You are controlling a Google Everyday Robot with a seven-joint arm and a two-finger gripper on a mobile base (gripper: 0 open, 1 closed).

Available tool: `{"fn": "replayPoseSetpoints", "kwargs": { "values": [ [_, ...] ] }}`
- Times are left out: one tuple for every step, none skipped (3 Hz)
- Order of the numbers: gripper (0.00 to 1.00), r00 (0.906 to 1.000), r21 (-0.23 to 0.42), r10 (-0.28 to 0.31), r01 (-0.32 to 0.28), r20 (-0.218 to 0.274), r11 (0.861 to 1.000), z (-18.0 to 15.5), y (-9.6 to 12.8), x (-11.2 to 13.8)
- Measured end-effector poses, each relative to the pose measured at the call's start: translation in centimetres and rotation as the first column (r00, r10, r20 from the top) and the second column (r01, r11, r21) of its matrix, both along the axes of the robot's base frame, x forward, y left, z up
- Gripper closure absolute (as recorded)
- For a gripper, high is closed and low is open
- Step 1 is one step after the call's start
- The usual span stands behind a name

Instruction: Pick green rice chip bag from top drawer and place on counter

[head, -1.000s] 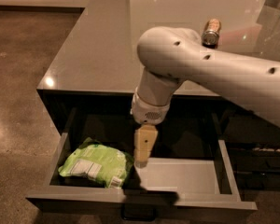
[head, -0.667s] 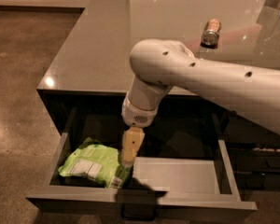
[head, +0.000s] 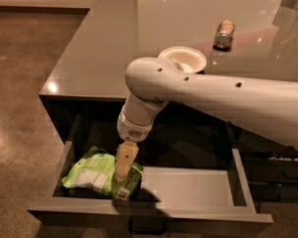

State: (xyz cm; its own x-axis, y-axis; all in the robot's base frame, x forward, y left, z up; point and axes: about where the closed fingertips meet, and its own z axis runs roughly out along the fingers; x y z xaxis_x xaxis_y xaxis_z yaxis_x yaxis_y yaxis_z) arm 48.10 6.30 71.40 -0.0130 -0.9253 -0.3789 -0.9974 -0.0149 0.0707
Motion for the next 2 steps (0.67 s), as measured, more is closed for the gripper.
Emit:
{"fn": "replayPoseSetpoints", "kwargs": {
  "values": [
    [0.00,0.9999,0.014,-0.012,0.012,-0.012,1.000,-1.7,2.0,-0.6],
    [0.00,0.9995,0.025,-0.022,0.023,-0.021,0.999,-3.2,3.4,-0.9]
  ]
}}
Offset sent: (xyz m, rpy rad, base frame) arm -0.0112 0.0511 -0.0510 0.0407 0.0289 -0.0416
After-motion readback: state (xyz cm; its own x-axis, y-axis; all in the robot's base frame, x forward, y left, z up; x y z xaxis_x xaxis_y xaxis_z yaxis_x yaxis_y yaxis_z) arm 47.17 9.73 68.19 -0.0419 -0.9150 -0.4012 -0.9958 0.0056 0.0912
